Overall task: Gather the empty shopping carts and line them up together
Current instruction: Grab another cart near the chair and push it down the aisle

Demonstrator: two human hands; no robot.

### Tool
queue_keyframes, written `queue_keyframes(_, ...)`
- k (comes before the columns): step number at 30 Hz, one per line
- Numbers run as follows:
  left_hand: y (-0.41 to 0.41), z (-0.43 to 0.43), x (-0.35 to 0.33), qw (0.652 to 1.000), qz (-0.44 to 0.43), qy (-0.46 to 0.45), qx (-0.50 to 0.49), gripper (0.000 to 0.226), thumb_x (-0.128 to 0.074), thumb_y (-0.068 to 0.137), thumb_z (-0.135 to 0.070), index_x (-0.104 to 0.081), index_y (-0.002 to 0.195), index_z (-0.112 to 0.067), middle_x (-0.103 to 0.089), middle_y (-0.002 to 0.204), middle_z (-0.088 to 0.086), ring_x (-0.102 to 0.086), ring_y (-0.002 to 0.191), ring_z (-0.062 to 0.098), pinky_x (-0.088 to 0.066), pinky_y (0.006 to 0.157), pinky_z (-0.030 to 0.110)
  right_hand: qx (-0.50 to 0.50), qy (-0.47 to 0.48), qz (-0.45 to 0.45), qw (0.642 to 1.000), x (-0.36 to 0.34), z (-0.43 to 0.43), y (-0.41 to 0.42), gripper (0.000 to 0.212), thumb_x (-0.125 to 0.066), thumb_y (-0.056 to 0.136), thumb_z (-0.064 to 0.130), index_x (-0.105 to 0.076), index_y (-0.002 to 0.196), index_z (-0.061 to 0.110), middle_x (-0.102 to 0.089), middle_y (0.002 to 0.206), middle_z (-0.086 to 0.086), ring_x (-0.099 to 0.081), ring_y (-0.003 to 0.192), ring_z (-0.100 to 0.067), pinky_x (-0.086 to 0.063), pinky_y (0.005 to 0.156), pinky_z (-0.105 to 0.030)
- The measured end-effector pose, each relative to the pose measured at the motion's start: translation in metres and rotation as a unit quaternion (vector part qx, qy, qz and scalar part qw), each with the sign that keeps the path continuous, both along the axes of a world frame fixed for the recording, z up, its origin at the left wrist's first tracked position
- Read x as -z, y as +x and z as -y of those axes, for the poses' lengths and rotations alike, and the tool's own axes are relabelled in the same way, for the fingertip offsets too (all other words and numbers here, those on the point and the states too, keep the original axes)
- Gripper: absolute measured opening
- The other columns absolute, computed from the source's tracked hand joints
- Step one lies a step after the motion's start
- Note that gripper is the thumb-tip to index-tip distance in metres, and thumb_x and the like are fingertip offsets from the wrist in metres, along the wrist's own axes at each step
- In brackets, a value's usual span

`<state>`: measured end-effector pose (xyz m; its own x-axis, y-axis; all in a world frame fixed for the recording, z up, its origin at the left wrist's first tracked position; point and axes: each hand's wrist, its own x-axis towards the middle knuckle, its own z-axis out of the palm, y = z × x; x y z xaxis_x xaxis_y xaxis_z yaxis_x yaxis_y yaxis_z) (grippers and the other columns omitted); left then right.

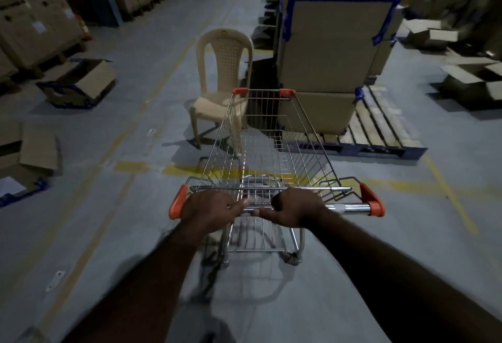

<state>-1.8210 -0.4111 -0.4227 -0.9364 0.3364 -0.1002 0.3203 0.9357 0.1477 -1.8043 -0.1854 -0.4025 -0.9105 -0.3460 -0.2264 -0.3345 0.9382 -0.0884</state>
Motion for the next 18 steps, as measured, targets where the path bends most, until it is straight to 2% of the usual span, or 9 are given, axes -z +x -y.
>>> queue_keyframes(2,-0.002,-0.012,0.0,1.0,0.001,-0.002,0.014,0.081,-0.013,0.089,-0.083,-0.069,0.075,-0.025,-0.066,0.073,-0.009,-0.058,0.067,0.006,-0.033,0.062,0.026,0.026,-0.004,0.004,1.0,-0.001,-0.009,0.007,0.081,-0.019,0.08,0.092,-0.054,0.063,0.021,-0.061,0.065,-0.002,-0.057,0.06,-0.015,-0.052,0.069,-0.03)
queue_keyframes(5,-0.011,-0.028,-0.002,0.999,0.001,-0.012,0.038,0.08,-0.015,0.091,-0.082,-0.065,0.069,-0.024,-0.062,0.07,-0.009,-0.057,0.067,0.009,-0.041,0.069,0.03,0.066,-0.006,0.015,0.998,-0.003,-0.022,0.013,0.087,-0.017,0.075,0.095,-0.061,0.069,0.02,-0.063,0.069,-0.001,-0.062,0.067,-0.016,-0.054,0.073,-0.033)
queue_keyframes(10,-0.036,-0.05,-0.004,0.996,-0.009,-0.026,0.088,0.085,-0.015,0.088,-0.085,-0.069,0.07,-0.022,-0.068,0.076,-0.004,-0.062,0.074,0.016,-0.045,0.074,0.032,0.138,-0.007,0.019,0.99,-0.003,-0.035,0.019,0.087,-0.016,0.071,0.098,-0.054,0.064,0.021,-0.056,0.065,0.004,-0.058,0.067,-0.016,-0.054,0.076,-0.035)
queue_keyframes(15,-0.068,-0.072,0.001,0.987,-0.033,-0.031,0.154,0.093,-0.005,0.078,-0.088,-0.07,0.073,-0.021,-0.069,0.079,-0.001,-0.065,0.081,0.021,-0.044,0.074,0.033,0.21,-0.003,0.003,0.978,-0.002,-0.047,0.016,0.085,-0.02,0.075,0.096,-0.052,0.061,0.019,-0.052,0.061,0.004,-0.052,0.061,-0.016,-0.046,0.066,-0.031)
queue_keyframes(18,-0.083,-0.089,-0.001,0.979,-0.039,-0.033,0.195,0.091,-0.007,0.081,-0.086,-0.072,0.077,-0.022,-0.071,0.083,0.0,-0.067,0.085,0.024,-0.048,0.076,0.034,0.254,-0.008,-0.006,0.967,-0.001,-0.056,0.015,0.09,-0.015,0.069,0.1,-0.055,0.063,0.019,-0.056,0.063,0.003,-0.055,0.062,-0.016,-0.048,0.066,-0.031)
